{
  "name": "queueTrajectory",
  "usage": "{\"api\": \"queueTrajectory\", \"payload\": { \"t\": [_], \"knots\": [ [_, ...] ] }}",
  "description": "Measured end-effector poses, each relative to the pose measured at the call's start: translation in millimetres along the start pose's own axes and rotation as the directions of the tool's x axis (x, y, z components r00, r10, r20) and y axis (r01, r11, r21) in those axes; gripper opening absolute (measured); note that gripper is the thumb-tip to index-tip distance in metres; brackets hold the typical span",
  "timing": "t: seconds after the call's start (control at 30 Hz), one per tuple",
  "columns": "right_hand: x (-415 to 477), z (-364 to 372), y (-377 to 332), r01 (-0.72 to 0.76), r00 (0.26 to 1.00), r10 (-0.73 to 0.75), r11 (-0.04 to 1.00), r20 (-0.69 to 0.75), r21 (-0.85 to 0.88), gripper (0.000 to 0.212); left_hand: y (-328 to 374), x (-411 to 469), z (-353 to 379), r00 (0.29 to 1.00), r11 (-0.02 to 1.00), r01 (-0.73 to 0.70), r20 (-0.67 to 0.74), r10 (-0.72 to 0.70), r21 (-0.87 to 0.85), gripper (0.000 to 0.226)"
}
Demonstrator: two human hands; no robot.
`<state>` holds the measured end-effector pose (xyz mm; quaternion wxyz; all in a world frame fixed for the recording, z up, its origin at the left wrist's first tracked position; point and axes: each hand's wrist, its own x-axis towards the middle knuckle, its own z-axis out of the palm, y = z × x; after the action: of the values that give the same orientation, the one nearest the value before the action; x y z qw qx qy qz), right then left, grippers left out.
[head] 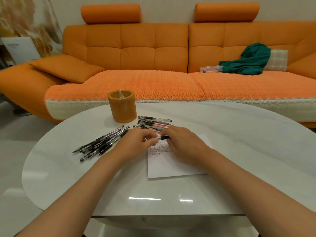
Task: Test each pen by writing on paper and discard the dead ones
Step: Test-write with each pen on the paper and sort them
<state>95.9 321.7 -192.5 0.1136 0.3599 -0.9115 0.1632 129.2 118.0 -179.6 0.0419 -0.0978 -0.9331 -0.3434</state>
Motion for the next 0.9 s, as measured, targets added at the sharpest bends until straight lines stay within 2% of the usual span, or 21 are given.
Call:
{"api": "queueTrajectory", "payload": {
  "t": [0.1, 0.23, 0.43, 0.57, 0.67, 0.77, 0.9],
  "knots": [
    [1, 3, -6, 0.043, 0.999, -0.044, 0.999, -0.024, -0.032, 0.023, -2, 1, 2, 0.999, 0.999, -0.013, -0.043, 0.011, -0.042, 0.009],
    [6, 1, -4, -0.003, 1.0, 0.003, 0.997, -0.004, -0.082, 0.032, -2, 1, 0, 0.998, 0.99, -0.018, -0.06, 0.01, -0.141, 0.007],
    [4, 6, 0, -0.007, 1.0, 0.007, 1.0, 0.004, -0.01, 0.024, -2, 6, 3, 0.999, 0.994, -0.026, -0.046, 0.021, -0.111, 0.005],
    [2, 6, 0, -0.018, 0.998, 0.012, 0.994, -0.056, -0.106, 0.024, -1, 8, 4, 0.999, 0.992, -0.029, -0.041, 0.024, -0.121, 0.003],
    [2, 3, -1, -0.053, 0.998, 0.048, 0.992, -0.043, -0.118, 0.029, -2, 8, 1, 1.0, 0.991, -0.013, -0.028, 0.009, -0.134, 0.004],
    [4, 0, -4, -0.076, 0.996, 0.08, 0.994, 0.043, -0.084, 0.031, -3, 8, -2, 1.0, 0.996, -0.007, -0.012, 0.006, -0.086, 0.005],
    [3, -1, -5, -0.155, 0.983, 0.156, 0.988, 0.095, -0.019, 0.04, -8, 8, -8, 0.999, 0.997, 0.039, -0.007, -0.038, 0.067, 0.005]
  ]
}}
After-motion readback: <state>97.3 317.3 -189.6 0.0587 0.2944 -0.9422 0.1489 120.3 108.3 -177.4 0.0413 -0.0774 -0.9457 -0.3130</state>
